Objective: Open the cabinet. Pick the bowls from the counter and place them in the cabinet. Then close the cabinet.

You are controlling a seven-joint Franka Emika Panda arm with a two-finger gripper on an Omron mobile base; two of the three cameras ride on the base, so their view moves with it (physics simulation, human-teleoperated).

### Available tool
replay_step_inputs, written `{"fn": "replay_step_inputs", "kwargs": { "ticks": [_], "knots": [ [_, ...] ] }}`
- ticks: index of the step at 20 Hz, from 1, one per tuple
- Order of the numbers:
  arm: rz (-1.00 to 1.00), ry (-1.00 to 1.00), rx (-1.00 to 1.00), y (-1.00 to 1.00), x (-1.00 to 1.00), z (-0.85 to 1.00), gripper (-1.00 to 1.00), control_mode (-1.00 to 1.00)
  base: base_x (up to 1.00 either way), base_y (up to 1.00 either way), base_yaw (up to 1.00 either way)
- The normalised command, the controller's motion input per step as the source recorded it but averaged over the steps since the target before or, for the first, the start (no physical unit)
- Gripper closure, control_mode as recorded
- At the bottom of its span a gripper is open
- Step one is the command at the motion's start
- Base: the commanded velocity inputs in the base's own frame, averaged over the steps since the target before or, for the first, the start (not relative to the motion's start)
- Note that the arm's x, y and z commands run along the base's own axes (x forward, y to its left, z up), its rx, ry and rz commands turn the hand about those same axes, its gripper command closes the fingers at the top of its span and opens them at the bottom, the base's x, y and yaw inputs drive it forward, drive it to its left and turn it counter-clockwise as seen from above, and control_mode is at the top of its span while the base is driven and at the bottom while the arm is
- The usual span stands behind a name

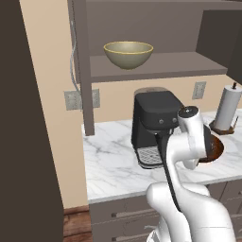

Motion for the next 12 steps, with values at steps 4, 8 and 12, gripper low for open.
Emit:
{"fn": "replay_step_inputs", "kwargs": {
  "ticks": [4, 8, 12],
  "knots": [
    [0.00, 0.00, 0.15, -0.48, 0.29, -0.32, -1.00, -1.00, 0.00, 0.00, 0.00],
    [0.01, 0.00, 0.16, -0.42, 0.33, -0.27, -1.00, -1.00, 0.00, 0.00, 0.00],
    [0.05, 0.00, 0.09, -0.30, 0.36, -0.24, -1.00, -1.00, 0.00, 0.00, 0.00]
  ]
}}
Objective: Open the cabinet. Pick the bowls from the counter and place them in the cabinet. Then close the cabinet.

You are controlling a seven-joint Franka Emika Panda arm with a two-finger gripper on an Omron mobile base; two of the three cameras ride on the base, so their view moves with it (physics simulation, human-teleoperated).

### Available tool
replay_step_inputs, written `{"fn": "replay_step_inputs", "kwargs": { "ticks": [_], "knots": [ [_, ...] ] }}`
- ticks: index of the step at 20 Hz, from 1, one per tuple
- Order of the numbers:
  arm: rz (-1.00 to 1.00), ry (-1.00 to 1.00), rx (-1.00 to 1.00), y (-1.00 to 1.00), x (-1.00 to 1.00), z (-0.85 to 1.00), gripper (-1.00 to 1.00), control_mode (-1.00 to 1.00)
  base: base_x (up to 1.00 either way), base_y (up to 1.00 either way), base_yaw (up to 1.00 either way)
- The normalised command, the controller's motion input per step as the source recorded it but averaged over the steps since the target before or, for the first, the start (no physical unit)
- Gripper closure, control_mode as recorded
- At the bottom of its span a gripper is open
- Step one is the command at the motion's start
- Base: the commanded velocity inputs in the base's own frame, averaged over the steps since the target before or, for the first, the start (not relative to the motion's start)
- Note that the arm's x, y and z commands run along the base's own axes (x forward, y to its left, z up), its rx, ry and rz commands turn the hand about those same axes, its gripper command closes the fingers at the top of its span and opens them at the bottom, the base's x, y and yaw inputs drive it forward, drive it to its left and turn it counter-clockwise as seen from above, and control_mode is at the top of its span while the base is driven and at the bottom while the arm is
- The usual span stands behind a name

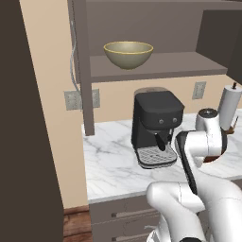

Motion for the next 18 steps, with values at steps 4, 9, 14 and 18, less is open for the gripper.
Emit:
{"fn": "replay_step_inputs", "kwargs": {
  "ticks": [4, 9, 14, 18],
  "knots": [
    [0.04, 0.00, 0.00, -0.10, 0.35, -0.29, -1.00, -1.00, 0.00, 0.00, 0.00],
    [0.03, 0.00, 0.00, -0.05, 0.34, -0.41, -1.00, -1.00, 0.00, 0.00, 0.00],
    [0.02, 0.00, 0.00, -0.06, 0.30, -0.41, -1.00, -1.00, 0.00, 0.00, 0.00],
    [0.03, 0.00, 0.00, -0.25, 0.30, -0.19, -1.00, -1.00, 0.00, 0.00, 0.00]
  ]
}}
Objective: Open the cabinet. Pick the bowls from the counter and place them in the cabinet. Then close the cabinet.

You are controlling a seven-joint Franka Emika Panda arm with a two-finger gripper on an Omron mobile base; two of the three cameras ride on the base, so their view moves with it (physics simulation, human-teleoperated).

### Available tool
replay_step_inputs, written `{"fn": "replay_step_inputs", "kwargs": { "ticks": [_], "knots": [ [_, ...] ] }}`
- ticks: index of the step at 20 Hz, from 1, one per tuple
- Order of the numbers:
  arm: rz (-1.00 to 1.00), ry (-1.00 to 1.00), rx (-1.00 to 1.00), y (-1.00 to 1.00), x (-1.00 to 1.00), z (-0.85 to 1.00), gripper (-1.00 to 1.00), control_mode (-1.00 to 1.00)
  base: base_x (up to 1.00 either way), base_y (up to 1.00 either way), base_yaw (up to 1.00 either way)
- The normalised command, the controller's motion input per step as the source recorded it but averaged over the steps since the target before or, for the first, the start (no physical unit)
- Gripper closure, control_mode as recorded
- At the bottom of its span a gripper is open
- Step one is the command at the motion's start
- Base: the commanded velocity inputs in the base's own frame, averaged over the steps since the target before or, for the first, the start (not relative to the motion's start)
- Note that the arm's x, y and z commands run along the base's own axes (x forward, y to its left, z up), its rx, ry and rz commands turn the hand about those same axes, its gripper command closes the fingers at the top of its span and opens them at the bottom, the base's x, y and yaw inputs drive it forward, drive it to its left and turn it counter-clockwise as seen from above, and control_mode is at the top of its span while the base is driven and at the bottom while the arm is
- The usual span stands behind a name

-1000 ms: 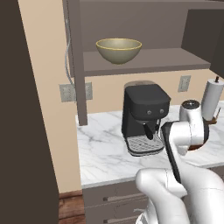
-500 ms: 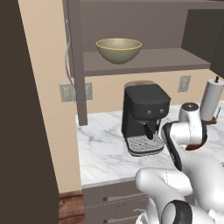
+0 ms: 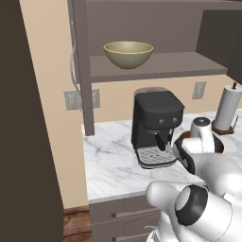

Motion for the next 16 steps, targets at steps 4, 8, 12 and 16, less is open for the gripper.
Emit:
{"fn": "replay_step_inputs", "kwargs": {
  "ticks": [4, 8, 12, 16],
  "knots": [
    [0.03, 0.00, 0.00, -0.23, 0.25, -0.19, -1.00, -1.00, 0.00, 0.00, 0.00],
    [0.03, 0.00, 0.03, -0.22, 0.23, -0.35, -1.00, -1.00, 0.00, 0.00, 0.00],
    [0.02, 0.00, 0.01, -0.07, 0.18, -0.44, 1.00, -1.00, 0.00, 0.00, 0.00],
    [0.01, 0.00, 0.01, -0.06, 0.00, -0.31, 1.00, -1.00, 0.00, 0.00, 0.00]
  ]
}}
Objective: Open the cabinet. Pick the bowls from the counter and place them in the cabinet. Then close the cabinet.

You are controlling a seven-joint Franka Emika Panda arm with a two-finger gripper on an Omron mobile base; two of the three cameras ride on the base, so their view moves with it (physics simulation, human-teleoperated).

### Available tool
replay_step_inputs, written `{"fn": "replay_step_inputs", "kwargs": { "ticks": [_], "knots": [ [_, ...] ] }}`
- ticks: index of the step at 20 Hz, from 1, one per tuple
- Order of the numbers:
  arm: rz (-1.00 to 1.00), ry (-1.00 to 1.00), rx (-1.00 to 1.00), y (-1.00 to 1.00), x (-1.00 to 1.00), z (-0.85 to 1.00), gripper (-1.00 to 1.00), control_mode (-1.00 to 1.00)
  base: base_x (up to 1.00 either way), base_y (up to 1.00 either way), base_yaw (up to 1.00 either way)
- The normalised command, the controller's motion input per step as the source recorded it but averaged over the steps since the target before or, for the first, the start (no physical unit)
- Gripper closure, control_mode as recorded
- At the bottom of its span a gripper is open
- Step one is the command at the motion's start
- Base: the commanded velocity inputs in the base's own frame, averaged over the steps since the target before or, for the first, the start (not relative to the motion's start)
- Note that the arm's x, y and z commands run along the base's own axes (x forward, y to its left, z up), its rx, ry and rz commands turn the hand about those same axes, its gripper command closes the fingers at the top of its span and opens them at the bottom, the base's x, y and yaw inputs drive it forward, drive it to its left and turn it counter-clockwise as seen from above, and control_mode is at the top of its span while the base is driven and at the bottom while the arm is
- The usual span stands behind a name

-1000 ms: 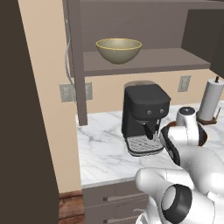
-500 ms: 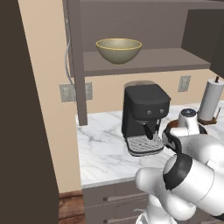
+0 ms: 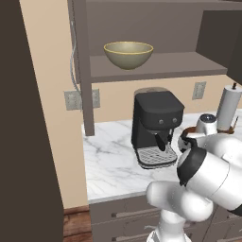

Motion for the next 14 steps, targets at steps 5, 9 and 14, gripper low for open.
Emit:
{"fn": "replay_step_inputs", "kwargs": {
  "ticks": [5, 9, 14],
  "knots": [
    [0.00, 0.00, 0.00, 0.01, -0.21, -0.10, 1.00, -1.00, 0.00, 0.00, 0.00],
    [0.00, -0.02, 0.00, 0.00, -0.56, 0.05, 1.00, -1.00, 0.00, 0.00, 0.00],
    [0.00, -0.02, 0.00, 0.09, -0.80, 0.65, 1.00, -1.00, 0.00, 0.00, 0.00]
  ]
}}
